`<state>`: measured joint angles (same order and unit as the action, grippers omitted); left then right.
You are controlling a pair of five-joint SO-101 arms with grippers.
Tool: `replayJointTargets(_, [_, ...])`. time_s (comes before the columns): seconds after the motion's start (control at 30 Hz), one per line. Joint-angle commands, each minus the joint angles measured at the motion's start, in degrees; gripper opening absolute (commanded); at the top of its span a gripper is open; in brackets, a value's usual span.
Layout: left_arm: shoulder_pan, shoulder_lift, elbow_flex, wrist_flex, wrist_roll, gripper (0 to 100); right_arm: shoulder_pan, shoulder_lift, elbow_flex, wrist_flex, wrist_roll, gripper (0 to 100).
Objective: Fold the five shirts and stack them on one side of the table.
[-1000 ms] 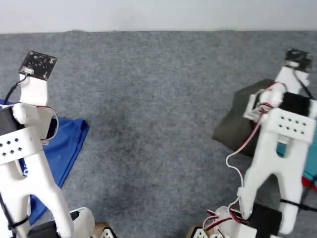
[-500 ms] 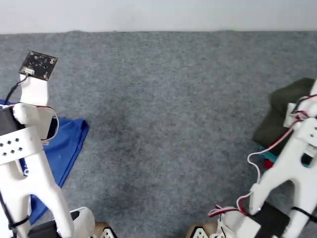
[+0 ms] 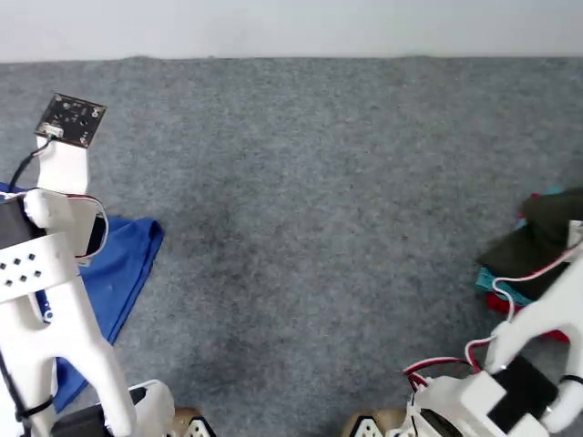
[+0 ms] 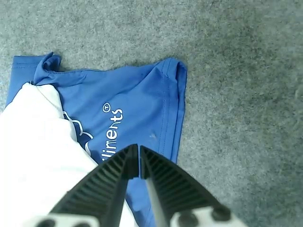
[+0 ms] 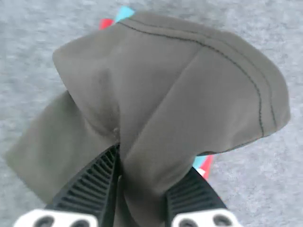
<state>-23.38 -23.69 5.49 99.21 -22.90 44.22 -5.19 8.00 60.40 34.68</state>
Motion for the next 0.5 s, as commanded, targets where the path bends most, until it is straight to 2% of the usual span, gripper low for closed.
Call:
replayJointTargets(0.0, [-0.18, -1.58, -0.22, 0.97, -0.26, 2, 1.45, -0.31, -1.76, -2.86, 2.11, 0.8])
replayJointTargets(0.17, [-0.18, -1.58, -0.22, 1.05, -0.26, 2, 1.71, 0.92, -1.58, -2.59, 5.36, 3.3])
replayJointTargets(0.37, [-0.18, -1.58, -0.22, 1.14, -0.26, 2, 4.97, 0.66, -3.78, -1.45, 4.75, 30.4])
replayJointTargets(0.47, [-0.18, -1.58, -0.22, 1.14, -0.26, 2, 5.49, -1.98, -7.38, 2.33, 0.79, 35.5])
